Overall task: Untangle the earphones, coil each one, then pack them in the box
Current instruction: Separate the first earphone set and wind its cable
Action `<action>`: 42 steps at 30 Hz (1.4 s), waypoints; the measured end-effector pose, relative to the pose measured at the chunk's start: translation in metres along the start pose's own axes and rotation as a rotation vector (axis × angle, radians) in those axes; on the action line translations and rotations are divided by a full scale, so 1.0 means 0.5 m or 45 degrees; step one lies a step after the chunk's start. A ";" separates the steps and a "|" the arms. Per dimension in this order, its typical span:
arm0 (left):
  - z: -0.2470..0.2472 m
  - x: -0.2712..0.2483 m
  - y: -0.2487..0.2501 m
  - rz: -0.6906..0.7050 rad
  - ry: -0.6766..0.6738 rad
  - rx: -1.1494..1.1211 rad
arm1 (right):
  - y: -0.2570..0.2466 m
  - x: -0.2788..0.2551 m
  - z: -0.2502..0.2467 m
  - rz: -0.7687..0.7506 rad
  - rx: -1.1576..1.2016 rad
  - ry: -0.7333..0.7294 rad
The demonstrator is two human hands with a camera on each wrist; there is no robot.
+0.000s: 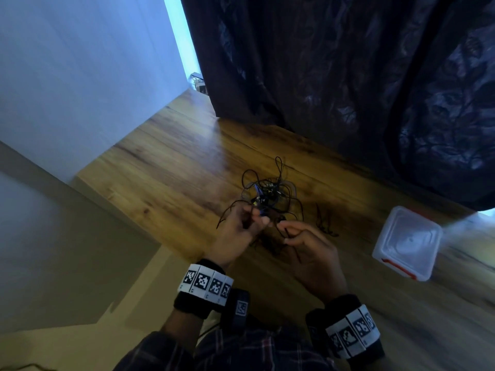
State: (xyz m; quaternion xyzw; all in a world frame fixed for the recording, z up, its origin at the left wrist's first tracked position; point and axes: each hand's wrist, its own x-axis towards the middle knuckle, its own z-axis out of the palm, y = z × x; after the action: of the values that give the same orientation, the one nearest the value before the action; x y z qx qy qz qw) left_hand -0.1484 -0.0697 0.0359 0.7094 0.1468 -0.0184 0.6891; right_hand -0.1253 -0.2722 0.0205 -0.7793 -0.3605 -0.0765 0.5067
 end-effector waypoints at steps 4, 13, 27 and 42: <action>0.028 0.001 -0.002 -0.034 -0.112 -0.120 | -0.020 0.001 0.002 0.035 0.095 0.021; 0.017 0.013 -0.038 -0.043 -0.010 0.008 | 0.002 -0.033 0.019 0.118 0.046 -0.058; -0.071 -0.007 0.049 -0.043 -0.020 -0.195 | -0.002 0.044 -0.004 0.524 -0.370 -0.689; -0.102 -0.048 0.122 0.282 -0.245 -0.604 | -0.082 0.196 0.105 0.481 0.397 -0.555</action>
State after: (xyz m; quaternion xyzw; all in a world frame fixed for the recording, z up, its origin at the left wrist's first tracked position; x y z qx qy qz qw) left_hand -0.1662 -0.0245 0.1034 0.5350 0.0026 0.0246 0.8445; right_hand -0.0933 -0.1713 0.0733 -0.7436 -0.3168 0.2436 0.5360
